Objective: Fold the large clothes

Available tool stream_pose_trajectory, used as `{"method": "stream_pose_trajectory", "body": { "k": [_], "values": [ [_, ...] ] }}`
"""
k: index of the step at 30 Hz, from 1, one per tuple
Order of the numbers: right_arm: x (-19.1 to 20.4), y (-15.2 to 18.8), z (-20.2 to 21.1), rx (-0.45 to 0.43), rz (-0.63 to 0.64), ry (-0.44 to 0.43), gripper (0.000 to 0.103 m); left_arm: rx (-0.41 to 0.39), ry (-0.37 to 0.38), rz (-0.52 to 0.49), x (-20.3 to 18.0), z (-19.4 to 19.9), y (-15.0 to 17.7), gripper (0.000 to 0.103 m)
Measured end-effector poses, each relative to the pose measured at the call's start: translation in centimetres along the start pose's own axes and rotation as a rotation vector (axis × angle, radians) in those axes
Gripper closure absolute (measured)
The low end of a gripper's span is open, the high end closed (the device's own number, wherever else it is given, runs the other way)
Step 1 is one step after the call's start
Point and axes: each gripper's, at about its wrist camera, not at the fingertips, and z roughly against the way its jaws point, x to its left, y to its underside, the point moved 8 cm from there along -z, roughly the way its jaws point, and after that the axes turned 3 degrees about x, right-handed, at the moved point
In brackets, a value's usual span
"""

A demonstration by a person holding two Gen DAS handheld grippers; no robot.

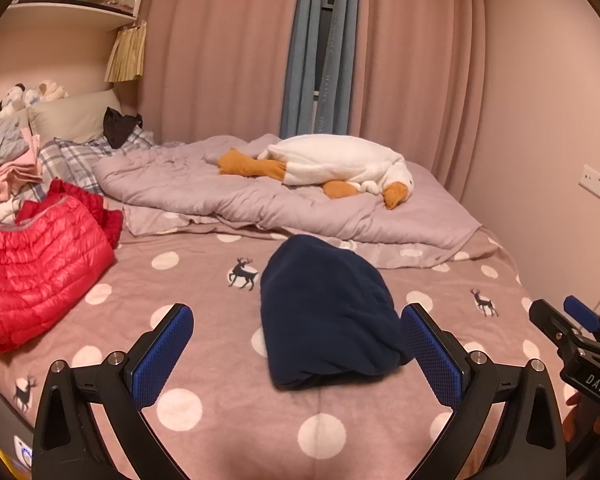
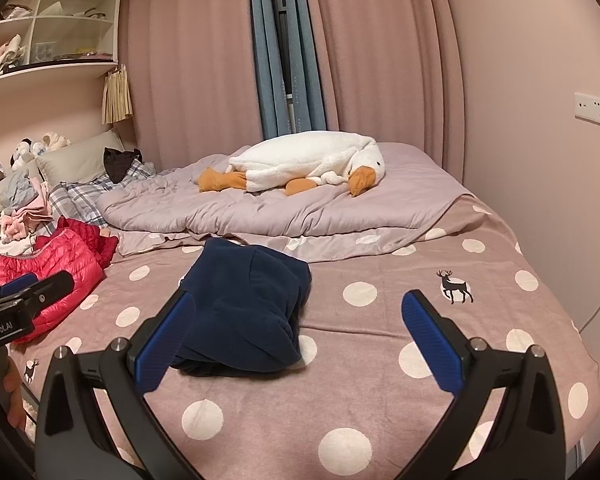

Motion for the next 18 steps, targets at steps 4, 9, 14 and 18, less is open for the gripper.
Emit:
{"method": "stream_pose_trajectory", "body": {
  "k": [4,9,14,18],
  "values": [
    [-0.09,-0.01,-0.08,0.001,0.0,0.0,0.0,0.006,-0.007,-0.001,0.11,-0.2,-0.06,0.001],
    [-0.12,-0.02,-0.07,0.0,0.002,-0.001,0.0,0.006,-0.004,-0.004,0.09,-0.29,-0.1,0.001],
    [-0.24,0.01,-0.2,0.004,0.005,0.0,0.0,0.006,-0.003,-0.01,0.0,-0.36,-0.03,0.001],
    [-0.29,0.03,-0.21,0.005,0.007,0.001,0.0,0.007,-0.004,-0.007,-0.01,-0.44,-0.03,0.001]
  ]
}}
